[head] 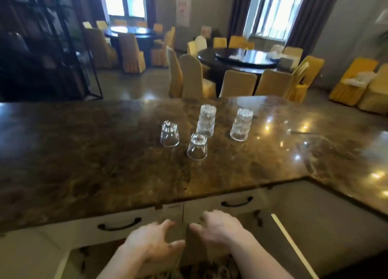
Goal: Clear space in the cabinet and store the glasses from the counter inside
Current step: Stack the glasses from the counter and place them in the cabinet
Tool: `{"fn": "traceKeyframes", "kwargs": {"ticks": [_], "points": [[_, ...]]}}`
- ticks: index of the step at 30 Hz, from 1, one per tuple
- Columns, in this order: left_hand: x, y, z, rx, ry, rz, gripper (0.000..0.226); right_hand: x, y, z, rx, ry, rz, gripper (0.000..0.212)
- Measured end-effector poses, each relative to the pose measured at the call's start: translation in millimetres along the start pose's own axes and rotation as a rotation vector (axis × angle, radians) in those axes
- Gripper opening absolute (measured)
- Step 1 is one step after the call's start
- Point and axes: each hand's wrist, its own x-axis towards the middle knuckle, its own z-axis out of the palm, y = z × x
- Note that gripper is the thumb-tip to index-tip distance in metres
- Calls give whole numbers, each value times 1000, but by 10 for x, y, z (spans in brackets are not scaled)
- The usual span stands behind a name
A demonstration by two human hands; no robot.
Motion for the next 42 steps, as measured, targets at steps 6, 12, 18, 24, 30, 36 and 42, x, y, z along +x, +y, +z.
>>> {"fn": "traceKeyframes", "kwargs": {"ticks": [6, 12, 18, 24, 30, 36, 42], "points": [[-352, 296, -1071, 34, 449, 142, 83, -298, -194, -1064, 8, 343, -55, 53], [-190, 419, -1583, 66, 942, 260, 84, -247, -333, -1589, -15, 707, -157, 58], [372, 341, -1653, 184, 1037, 207, 90, 153, -335, -1594, -82, 855, -231, 76], [944, 296, -1707, 161, 952, 129, 97, 851, -172, -1542, -95, 732, -257, 83], [1404, 370, -2093, 206, 837, -21, 109, 1553, -28, -1690, -167, 536, -353, 104], [1780, 602, -2433, 350, 582, -103, 105, 1827, 23, -1915, -282, 260, -475, 100], [1779, 492, -2408, 253, 687, -80, 66, 1774, 106, -1953, -160, 382, -550, 82]]}}
